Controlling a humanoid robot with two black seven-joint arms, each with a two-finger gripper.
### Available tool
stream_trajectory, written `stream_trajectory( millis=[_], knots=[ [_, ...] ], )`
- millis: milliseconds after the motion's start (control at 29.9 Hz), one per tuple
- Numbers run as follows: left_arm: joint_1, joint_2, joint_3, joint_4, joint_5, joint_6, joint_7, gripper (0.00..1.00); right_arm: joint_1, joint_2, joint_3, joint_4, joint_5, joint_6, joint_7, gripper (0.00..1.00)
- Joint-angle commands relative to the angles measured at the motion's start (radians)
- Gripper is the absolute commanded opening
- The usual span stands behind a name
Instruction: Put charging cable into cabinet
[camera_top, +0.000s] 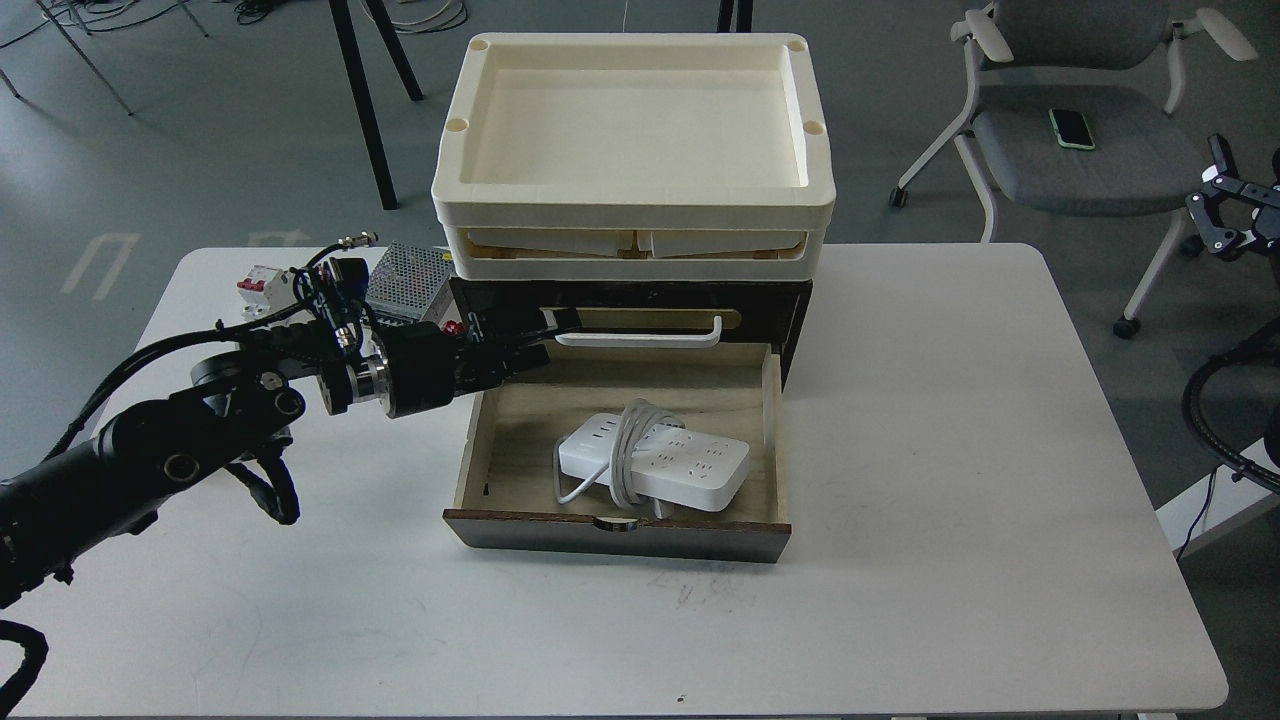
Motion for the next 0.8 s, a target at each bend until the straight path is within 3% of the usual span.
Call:
stream_trajectory(
  millis=[0,201,335,569,770],
  knots=[
    [0.015,0.095,-0.012,-0.001,-0.012,0.0,0.0,0.95,-0.001,0.0,0.003,0.0,0.001,0.0,0.0,1.0],
    [0.078,0.221,-0.02,0.007,-0.097,0.0,0.0,0.98,-0.001,0.002,0.003,0.032,0.001,0.0,0.0,1.0],
    [0.087,0.256,-0.082,0.068,-0.368,0.0,0.0,0.98,-0.004,0.001,-0.001,0.165,-0.011,0.0,0.011,1.0],
    [0.067,0.19,-0.259,0.369,-0.768,0.0,0.0,0.99,-0.007,0.021,0.019,0.265,-0.019,0.0,0.035,1.0],
    [0.03,0.144,-0.277,0.392,-0.805,0.0,0.0,0.99,-0.013,0.032,0.03,0.27,-0.016,0.0,0.046,1.0]
  ],
)
